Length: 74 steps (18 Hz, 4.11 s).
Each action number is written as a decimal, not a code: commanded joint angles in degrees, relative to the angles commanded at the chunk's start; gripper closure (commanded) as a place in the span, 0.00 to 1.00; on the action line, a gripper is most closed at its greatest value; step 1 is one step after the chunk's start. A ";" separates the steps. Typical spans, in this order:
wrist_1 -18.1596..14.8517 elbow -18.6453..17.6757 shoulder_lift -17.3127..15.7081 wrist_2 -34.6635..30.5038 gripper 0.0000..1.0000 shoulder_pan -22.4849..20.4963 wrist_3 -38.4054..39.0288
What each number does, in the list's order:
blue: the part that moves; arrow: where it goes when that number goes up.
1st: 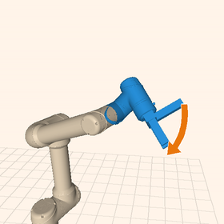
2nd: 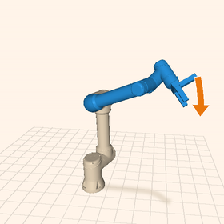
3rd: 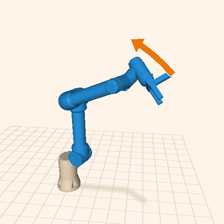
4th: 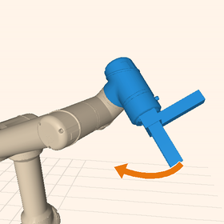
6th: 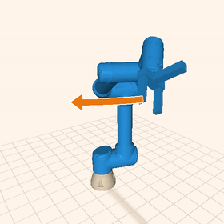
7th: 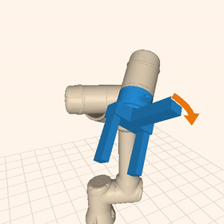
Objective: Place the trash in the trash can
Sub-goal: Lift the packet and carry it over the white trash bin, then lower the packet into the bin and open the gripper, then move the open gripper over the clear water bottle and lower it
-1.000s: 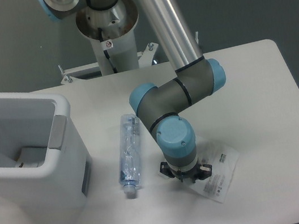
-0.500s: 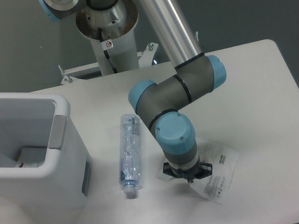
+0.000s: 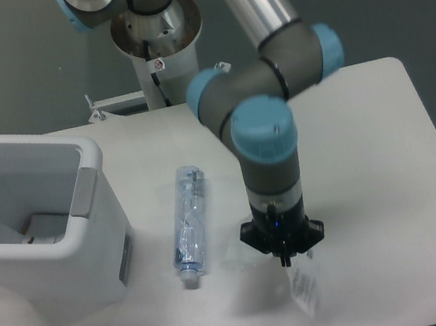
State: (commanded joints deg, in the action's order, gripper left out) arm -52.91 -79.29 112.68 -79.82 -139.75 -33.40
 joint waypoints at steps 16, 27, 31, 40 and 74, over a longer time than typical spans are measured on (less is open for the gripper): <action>-0.53 0.18 -11.69 19.87 1.00 4.65 6.23; -1.76 -4.21 -21.89 25.41 1.00 10.45 12.12; -1.76 -4.82 -23.38 25.33 1.00 13.88 15.55; -1.67 -12.20 -27.34 25.15 0.87 14.85 15.48; -1.93 -6.23 0.51 21.03 0.00 -6.24 8.26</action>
State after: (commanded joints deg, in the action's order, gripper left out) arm -54.84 -85.52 113.20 -58.79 -145.99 -25.14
